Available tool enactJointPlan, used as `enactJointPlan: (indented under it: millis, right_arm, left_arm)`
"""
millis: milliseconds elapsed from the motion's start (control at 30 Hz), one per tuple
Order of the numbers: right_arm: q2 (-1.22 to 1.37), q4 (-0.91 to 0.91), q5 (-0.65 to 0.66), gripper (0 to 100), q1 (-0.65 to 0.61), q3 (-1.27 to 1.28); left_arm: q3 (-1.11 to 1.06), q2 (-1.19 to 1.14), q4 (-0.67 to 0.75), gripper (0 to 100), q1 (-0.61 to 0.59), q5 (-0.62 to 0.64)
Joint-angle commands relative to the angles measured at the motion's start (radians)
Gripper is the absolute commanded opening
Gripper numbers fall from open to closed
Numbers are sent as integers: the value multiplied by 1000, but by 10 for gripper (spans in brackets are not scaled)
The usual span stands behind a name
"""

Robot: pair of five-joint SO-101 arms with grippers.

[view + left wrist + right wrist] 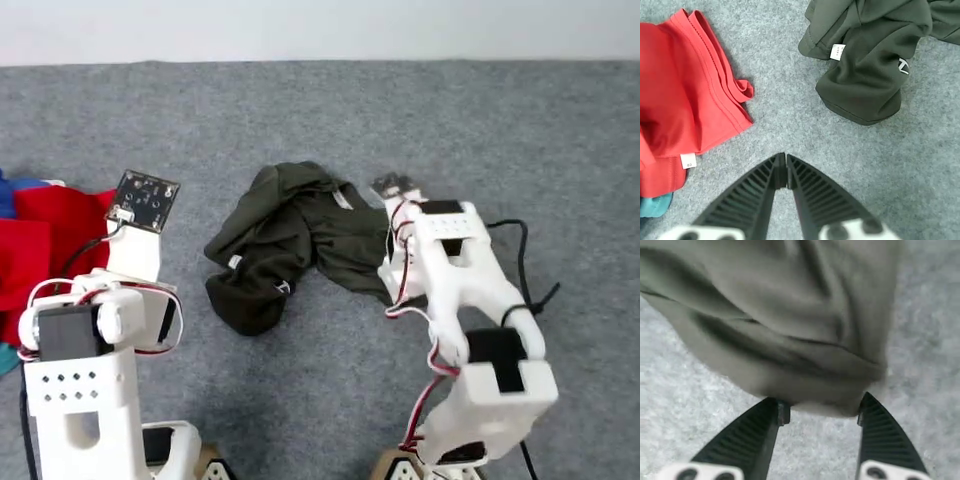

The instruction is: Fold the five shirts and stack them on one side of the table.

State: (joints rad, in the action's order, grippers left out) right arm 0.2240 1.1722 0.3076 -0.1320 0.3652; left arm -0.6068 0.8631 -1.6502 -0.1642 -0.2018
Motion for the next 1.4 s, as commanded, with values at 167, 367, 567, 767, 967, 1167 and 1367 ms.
enactJointPlan:
  millis: [167,367,567,767,967,1167,1367]
  right_arm:
    - [116,4,9,87,10,-138]
    - [105,148,11,5,10,-247]
    - [-7,329,37,9,7,-420]
    - [-189,421,68,9,-1,-603]
    - [-340,415,63,9,-16,-763]
    - [-424,398,61,9,-107,-924]
    - [-473,271,64,9,-188,-1045]
  left_arm:
    - [2,14,12,6,0,8]
    - [4,14,12,6,0,8]
    - [5,14,14,6,0,8]
    - [5,14,17,6,2,8]
    - [5,14,17,6,5,8]
    - [5,14,17,6,6,8]
    - [12,15,17,6,6,5]
